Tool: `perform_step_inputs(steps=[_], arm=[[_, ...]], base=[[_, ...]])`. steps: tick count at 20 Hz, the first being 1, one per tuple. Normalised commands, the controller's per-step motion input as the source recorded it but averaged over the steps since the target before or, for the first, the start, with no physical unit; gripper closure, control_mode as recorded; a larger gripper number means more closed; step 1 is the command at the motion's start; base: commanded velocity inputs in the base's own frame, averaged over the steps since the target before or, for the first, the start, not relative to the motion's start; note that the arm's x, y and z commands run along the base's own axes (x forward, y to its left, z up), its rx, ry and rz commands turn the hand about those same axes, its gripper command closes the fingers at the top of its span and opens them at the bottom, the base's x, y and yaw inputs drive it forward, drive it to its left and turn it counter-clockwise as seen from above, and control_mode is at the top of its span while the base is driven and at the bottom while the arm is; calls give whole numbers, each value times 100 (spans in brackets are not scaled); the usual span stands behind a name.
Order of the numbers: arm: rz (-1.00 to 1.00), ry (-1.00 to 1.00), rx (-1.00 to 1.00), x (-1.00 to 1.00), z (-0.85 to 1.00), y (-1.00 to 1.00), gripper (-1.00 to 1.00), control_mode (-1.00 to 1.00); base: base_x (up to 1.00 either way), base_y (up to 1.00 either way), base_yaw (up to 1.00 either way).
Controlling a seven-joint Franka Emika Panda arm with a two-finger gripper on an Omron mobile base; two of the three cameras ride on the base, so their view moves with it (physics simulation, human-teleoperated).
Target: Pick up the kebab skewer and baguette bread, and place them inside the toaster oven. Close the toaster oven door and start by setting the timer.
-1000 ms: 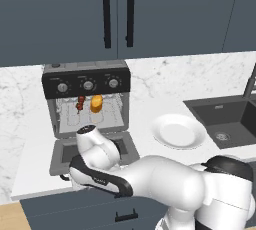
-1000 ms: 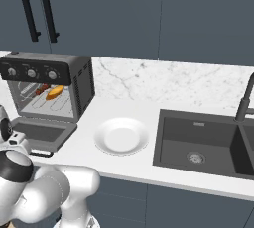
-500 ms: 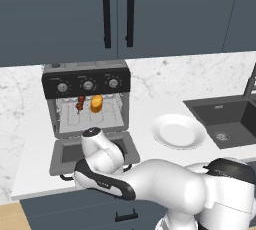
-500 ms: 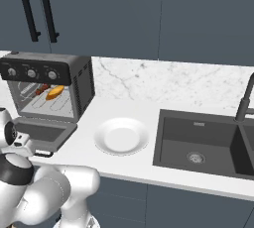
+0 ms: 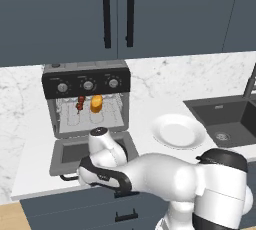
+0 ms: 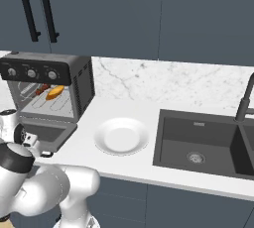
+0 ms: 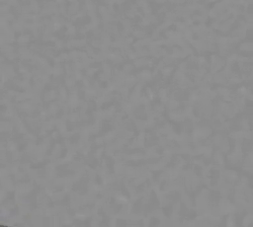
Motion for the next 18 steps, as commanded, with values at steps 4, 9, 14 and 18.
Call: perform_step_inputs(steps=[4, 9, 14, 18], arm=[[0, 0, 6, 20, -28, 0, -100, -100], [0, -2, 2, 40, -5, 0, -100, -100], [0, -3, 0, 30, -17, 0, -100, -100], [0, -13, 0, 37, -17, 0, -100, -100]], base=[[0, 0, 0], [0, 0, 0], [0, 0, 0], [0, 0, 0]])
